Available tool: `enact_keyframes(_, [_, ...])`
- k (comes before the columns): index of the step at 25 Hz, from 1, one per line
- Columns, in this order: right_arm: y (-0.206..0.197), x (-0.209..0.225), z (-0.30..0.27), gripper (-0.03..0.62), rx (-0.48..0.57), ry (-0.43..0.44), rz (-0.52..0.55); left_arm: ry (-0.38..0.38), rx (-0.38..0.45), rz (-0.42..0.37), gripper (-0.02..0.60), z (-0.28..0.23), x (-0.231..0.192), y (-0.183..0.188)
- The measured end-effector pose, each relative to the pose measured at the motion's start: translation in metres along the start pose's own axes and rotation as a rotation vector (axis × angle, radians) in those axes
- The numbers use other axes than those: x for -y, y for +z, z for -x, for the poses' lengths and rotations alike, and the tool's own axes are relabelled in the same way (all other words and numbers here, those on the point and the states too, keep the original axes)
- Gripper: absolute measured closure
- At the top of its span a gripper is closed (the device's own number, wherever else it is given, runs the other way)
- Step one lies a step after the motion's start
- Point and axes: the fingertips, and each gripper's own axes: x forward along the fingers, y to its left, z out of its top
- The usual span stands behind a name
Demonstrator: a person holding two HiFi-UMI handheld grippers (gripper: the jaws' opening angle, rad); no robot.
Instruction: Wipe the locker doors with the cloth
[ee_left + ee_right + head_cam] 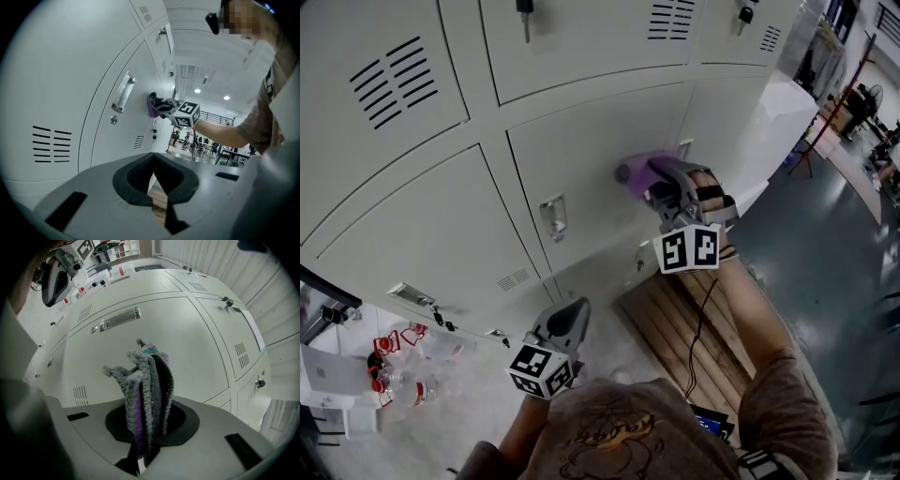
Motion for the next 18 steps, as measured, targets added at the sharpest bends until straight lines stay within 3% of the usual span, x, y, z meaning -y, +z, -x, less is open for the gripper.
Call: enact_keyframes(18, [-0.033,-0.110,-0.005,0.548,-0.083,0.203,-0.059,0.012,-0.012,-0.008,0.578,0.006,0.001,-0.002])
